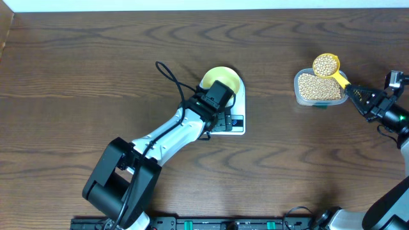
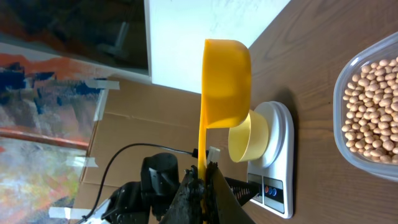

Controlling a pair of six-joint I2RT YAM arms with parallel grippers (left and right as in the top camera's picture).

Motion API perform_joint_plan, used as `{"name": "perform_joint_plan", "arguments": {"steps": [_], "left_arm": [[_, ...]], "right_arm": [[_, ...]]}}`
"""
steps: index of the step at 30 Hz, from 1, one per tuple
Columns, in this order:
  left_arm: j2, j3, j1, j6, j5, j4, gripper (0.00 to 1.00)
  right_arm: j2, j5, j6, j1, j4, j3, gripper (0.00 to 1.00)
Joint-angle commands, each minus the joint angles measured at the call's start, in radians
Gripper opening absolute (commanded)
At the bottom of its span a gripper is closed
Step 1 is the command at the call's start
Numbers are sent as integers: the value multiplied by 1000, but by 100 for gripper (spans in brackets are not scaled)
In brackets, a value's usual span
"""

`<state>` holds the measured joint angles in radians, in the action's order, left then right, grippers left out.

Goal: Scoop item into bowl and weigh 50g on scale

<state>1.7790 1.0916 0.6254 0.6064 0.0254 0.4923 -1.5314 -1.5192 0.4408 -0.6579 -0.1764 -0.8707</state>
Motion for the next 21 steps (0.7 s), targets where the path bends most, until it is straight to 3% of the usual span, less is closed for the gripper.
{"name": "perform_joint_plan", "arguments": {"steps": [1, 21], "left_arm": [[23, -3, 3, 9, 16, -10, 94], [82, -3, 2, 10, 21, -16, 94]], "right_arm": [[-5, -40, 12, -4, 12, 3, 1], [-5, -40, 38, -5, 31, 3, 1]]}}
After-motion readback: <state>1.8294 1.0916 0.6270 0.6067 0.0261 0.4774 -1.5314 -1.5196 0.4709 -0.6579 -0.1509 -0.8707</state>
